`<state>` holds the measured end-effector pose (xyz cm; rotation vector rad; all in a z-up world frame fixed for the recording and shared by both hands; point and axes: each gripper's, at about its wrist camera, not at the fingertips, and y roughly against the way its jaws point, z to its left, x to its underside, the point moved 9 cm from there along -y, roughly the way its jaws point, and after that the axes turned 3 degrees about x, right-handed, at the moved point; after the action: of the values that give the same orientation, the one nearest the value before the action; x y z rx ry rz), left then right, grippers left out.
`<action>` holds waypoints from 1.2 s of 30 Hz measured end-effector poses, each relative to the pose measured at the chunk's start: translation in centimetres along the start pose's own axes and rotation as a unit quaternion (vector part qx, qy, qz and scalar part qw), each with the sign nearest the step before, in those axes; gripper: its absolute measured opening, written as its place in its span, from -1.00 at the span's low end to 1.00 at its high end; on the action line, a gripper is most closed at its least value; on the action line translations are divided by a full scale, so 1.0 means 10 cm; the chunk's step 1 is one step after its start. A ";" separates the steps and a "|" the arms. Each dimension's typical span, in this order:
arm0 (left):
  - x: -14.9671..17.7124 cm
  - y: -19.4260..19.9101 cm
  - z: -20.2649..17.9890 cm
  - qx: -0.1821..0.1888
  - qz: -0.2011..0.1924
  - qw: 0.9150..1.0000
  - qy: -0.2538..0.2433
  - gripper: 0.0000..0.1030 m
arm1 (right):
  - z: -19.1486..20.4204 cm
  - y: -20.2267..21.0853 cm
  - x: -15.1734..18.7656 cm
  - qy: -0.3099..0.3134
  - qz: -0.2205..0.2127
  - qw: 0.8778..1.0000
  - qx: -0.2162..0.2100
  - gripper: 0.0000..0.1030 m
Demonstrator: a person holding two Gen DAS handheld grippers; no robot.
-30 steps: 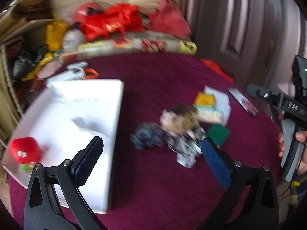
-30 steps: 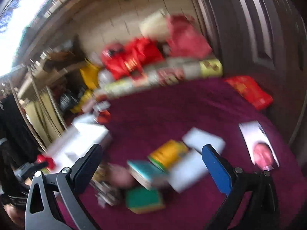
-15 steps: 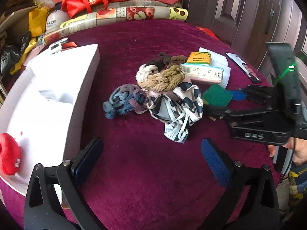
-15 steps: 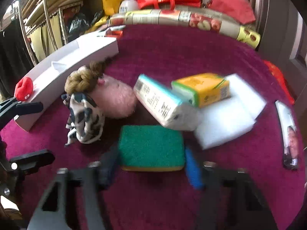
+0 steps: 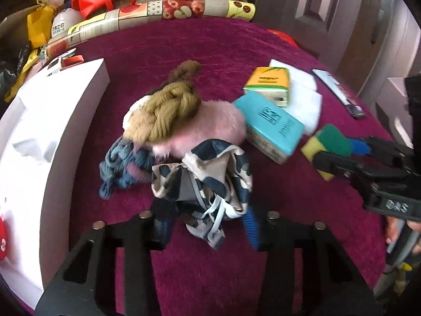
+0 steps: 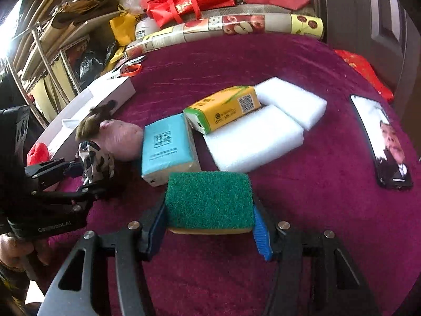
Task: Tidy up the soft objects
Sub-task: 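Grasp the patterned fabric with the left tool while the right tool grasps the green sponge, then carry the fabric and sponge into the white box and open both tools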
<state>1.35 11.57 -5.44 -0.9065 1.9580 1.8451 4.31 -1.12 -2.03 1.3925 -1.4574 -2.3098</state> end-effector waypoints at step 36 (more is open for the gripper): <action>0.01 1.53 0.67 -0.116 -0.183 0.976 0.039 -0.23 | 0.72 1.07 -0.63 0.020 -0.207 0.978 -0.027 0.11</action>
<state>-9.64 17.66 5.63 -1.3267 1.5060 1.8599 -1.18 0.98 11.10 1.8653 -1.1710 -2.5058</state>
